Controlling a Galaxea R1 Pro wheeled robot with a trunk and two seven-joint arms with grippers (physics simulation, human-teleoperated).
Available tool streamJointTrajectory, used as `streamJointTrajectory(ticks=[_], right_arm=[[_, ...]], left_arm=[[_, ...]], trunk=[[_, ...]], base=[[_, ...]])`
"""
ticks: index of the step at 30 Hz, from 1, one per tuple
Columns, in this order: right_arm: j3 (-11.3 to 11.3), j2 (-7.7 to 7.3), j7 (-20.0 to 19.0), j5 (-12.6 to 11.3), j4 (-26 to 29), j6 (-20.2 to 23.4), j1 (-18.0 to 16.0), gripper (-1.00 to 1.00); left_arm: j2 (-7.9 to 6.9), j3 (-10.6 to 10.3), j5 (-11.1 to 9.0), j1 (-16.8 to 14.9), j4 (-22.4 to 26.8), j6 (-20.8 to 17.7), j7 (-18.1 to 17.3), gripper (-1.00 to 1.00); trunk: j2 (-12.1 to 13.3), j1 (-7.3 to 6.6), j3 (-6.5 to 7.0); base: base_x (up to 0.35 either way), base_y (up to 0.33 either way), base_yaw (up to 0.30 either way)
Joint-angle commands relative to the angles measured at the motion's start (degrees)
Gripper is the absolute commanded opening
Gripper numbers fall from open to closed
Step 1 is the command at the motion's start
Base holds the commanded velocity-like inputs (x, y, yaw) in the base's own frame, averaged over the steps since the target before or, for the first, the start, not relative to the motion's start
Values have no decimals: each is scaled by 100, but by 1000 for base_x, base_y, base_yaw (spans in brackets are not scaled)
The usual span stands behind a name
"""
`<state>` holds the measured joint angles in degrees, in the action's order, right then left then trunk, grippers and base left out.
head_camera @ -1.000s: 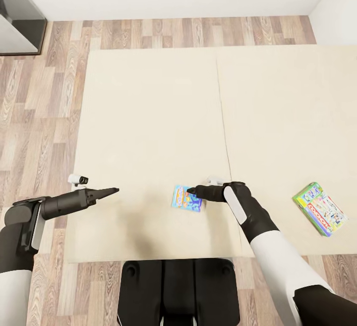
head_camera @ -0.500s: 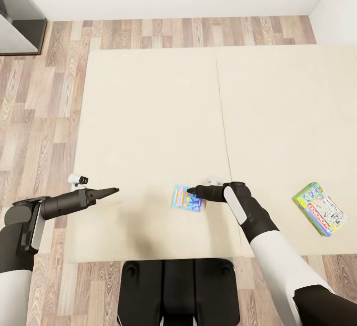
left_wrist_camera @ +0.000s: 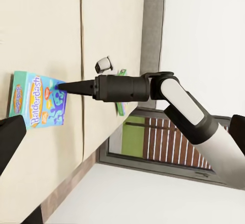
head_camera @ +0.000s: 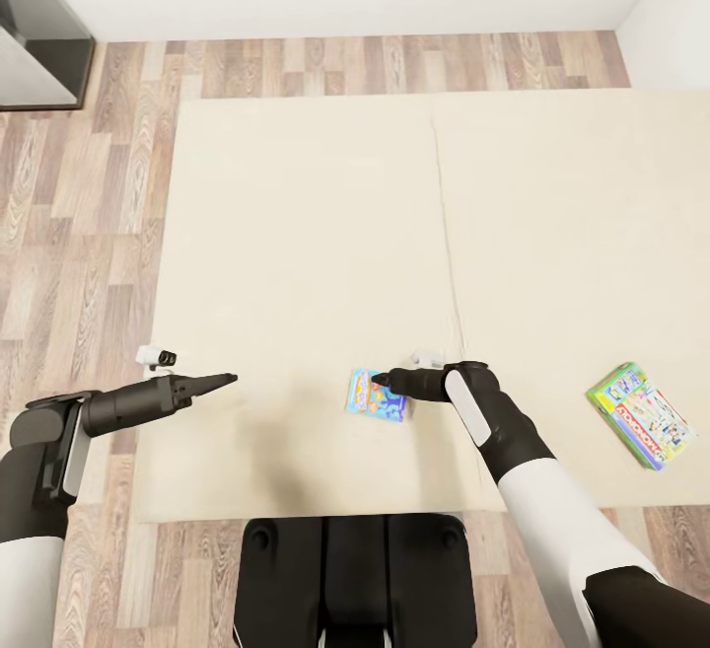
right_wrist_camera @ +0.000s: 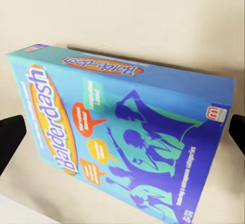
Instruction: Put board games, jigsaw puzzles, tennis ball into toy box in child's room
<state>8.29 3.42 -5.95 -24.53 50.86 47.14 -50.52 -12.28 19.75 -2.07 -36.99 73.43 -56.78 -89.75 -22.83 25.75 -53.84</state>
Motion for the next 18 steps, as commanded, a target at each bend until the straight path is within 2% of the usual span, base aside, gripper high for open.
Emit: streamJointTrajectory(ticks=[1,18], right_arm=[[-4,2,-38,44,3,23,-2,100],[-2,3,-38,44,3,23,-2,100]], left_arm=[[-2,-1,5,-1,-1,-61,-25,100],[-2,25,5,-1,1,-61,-25,100]], trunk=[[-9,3,-6],[-9,3,-6]], base=[[0,104,0],[0,6,0]])
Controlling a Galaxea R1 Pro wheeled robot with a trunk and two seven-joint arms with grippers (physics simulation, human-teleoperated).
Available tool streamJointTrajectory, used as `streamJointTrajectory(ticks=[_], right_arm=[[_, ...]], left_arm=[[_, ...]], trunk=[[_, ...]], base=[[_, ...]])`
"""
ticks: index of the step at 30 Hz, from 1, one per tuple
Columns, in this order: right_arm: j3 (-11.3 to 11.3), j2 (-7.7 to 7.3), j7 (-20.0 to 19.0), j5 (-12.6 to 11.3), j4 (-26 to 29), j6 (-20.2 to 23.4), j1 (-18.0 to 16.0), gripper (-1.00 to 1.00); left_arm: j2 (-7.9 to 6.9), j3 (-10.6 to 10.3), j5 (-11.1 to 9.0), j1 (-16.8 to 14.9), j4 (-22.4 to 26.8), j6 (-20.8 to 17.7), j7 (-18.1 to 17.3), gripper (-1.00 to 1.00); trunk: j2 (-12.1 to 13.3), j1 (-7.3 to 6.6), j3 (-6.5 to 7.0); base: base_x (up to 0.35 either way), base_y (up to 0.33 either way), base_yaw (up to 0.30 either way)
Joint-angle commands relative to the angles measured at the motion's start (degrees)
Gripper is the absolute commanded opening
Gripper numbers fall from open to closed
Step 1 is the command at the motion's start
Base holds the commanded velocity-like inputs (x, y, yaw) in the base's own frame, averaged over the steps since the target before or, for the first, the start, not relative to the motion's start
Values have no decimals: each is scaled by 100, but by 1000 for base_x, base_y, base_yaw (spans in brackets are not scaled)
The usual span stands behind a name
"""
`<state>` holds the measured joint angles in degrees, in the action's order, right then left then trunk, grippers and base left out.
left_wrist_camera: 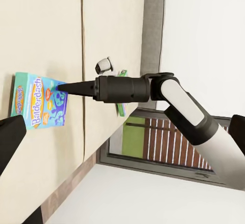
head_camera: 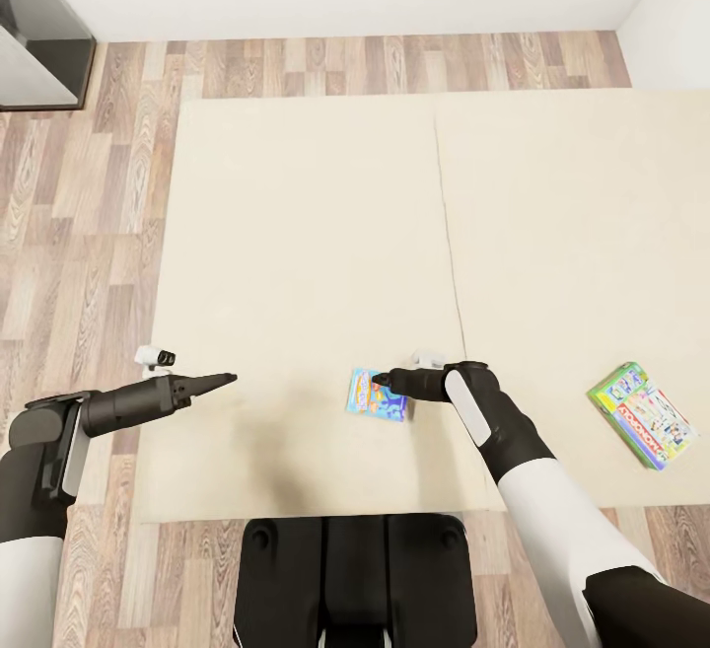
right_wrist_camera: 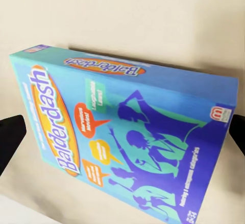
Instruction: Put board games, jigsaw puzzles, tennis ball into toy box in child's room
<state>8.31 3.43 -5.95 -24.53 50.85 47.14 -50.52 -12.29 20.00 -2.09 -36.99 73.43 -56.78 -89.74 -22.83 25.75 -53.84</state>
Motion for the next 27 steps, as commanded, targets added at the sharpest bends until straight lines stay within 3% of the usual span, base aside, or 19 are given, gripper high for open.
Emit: streamJointTrajectory(ticks=[1,27], right_arm=[[-5,2,-38,45,3,23,-2,100],[-5,-1,-38,45,3,23,6,100]], left_arm=[[-1,0,7,-1,-1,-61,-26,100],[-1,3,7,-1,-4,-61,-26,100]], trunk=[[-9,3,-6],[-9,3,-6]], base=[[0,0,0],[0,25,13]])
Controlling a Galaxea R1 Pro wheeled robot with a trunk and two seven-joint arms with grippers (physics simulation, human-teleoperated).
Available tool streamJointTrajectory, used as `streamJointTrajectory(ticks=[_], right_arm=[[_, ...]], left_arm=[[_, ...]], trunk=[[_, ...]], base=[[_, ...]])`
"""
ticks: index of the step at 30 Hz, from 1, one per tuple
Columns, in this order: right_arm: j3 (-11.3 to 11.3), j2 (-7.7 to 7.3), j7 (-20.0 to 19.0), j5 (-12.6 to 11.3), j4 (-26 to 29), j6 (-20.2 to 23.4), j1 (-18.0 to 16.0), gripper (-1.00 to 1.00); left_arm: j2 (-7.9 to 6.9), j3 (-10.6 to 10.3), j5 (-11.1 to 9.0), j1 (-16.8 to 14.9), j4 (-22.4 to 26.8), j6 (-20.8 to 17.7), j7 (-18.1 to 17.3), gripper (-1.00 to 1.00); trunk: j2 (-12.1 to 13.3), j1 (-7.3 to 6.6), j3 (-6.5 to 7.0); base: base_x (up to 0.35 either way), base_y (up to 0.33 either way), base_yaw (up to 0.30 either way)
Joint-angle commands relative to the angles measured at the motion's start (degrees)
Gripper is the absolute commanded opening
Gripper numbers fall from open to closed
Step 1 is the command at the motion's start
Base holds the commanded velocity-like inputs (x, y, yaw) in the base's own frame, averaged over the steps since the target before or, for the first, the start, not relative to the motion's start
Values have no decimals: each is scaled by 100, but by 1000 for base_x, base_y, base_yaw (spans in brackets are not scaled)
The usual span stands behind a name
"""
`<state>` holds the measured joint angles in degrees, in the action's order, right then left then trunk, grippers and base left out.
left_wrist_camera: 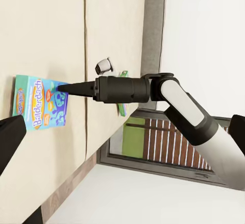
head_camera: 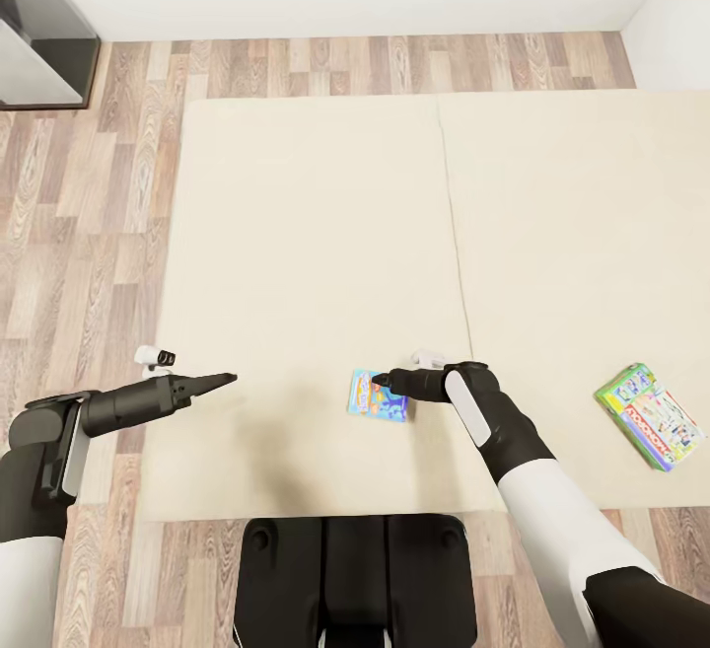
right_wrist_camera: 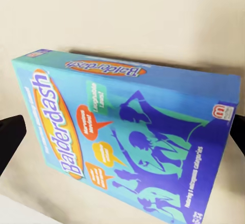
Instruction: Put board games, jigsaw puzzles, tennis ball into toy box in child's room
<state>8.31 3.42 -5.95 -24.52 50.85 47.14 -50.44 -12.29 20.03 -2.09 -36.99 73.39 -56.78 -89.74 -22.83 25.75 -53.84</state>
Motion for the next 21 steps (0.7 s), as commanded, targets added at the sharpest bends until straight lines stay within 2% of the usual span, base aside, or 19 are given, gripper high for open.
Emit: streamJointTrajectory(ticks=[1,21], right_arm=[[-5,1,-38,44,3,23,-3,100],[-5,1,-38,44,3,21,-1,100]], left_arm=[[-1,0,7,-1,0,-61,-26,100],[-1,6,7,-1,0,-61,-26,100]], trunk=[[-9,3,-6],[-9,3,-6]], base=[[0,21,0],[0,52,0]])
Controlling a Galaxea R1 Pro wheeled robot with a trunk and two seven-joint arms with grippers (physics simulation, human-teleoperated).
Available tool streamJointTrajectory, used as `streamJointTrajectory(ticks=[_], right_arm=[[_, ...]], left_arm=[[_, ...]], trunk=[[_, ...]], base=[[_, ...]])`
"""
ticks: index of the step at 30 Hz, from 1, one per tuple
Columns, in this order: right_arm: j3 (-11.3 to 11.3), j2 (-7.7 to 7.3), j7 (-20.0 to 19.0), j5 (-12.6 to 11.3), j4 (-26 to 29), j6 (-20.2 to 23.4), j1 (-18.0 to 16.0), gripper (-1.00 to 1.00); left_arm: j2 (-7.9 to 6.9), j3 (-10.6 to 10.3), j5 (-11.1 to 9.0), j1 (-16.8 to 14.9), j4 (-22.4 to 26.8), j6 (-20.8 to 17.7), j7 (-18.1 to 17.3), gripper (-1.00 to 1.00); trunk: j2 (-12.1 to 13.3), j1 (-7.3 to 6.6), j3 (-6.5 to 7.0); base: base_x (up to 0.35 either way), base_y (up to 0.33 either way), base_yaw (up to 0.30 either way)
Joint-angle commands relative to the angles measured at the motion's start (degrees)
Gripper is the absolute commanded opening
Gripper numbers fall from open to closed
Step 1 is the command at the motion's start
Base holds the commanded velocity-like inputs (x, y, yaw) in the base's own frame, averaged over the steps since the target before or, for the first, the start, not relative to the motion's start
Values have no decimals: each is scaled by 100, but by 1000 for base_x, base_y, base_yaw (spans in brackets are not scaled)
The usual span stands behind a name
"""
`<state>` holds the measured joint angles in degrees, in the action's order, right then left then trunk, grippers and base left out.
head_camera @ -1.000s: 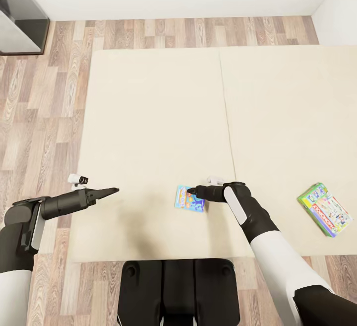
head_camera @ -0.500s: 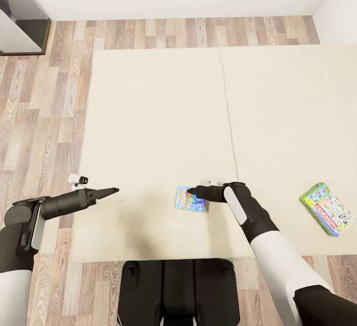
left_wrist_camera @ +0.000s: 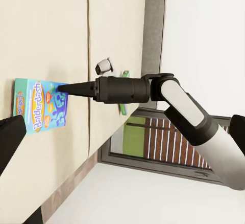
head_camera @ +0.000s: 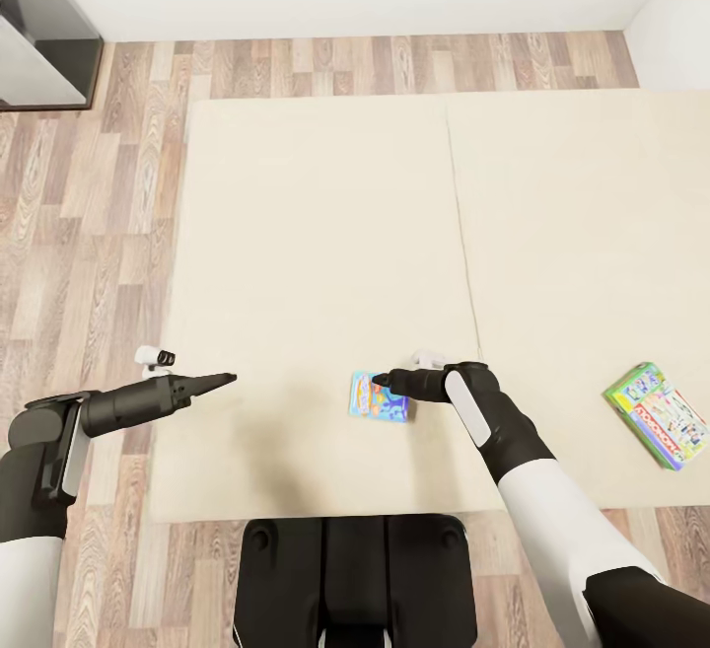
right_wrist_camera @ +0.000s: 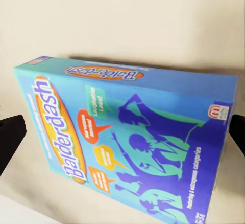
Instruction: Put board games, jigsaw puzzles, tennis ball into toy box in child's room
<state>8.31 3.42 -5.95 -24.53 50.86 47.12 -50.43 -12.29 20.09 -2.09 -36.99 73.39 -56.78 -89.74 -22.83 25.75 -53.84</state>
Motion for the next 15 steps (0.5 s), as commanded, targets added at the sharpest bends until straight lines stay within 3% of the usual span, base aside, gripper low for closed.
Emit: streamJointTrajectory(ticks=[1,15], right_arm=[[-5,1,-38,44,3,24,-2,100],[-5,1,-38,44,3,25,-2,100]], left_arm=[[-1,0,6,-1,0,-61,-26,100],[-1,-5,6,-1,1,-61,-26,100]], trunk=[[-9,3,-6],[-9,3,-6]], base=[[0,40,0],[0,62,0]])
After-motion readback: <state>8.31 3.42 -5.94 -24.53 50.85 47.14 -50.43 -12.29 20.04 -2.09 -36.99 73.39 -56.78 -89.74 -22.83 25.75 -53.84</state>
